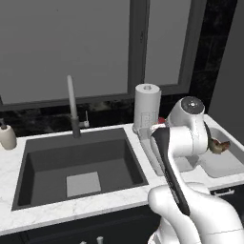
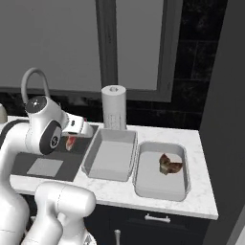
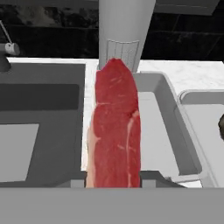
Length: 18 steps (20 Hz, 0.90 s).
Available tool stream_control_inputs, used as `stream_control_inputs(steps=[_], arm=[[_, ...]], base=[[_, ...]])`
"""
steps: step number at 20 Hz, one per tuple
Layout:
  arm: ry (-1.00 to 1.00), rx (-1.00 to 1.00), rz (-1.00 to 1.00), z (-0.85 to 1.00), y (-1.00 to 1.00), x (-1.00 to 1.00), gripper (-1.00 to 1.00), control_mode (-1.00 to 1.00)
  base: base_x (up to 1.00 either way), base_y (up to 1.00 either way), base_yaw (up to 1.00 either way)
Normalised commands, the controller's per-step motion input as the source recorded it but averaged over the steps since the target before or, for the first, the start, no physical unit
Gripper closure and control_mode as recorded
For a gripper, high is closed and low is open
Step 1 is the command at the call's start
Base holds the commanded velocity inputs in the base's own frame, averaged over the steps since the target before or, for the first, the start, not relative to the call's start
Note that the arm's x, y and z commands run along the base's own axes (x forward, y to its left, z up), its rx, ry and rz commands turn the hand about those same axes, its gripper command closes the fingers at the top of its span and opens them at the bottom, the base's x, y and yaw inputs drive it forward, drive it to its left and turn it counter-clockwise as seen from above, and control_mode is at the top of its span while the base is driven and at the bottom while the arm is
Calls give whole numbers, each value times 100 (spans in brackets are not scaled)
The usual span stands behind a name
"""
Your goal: Place one carrot and one steak in each tupperware on the nearby counter, to pack two identical lunches.
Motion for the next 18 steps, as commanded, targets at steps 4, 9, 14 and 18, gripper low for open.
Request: stream_control_inputs(steps=[4, 9, 14, 18], arm=[[12, 0, -12, -47, -52, 83, 100, -100], [10, 0, -3, -53, -42, 72, 100, -100], [7, 0, 0, -58, -2, 70, 100, -100], [7, 0, 0, -53, -1, 50, 100, -100]], base=[[0, 0, 0], [0, 0, 0], [0, 0, 0], [0, 0, 0]])
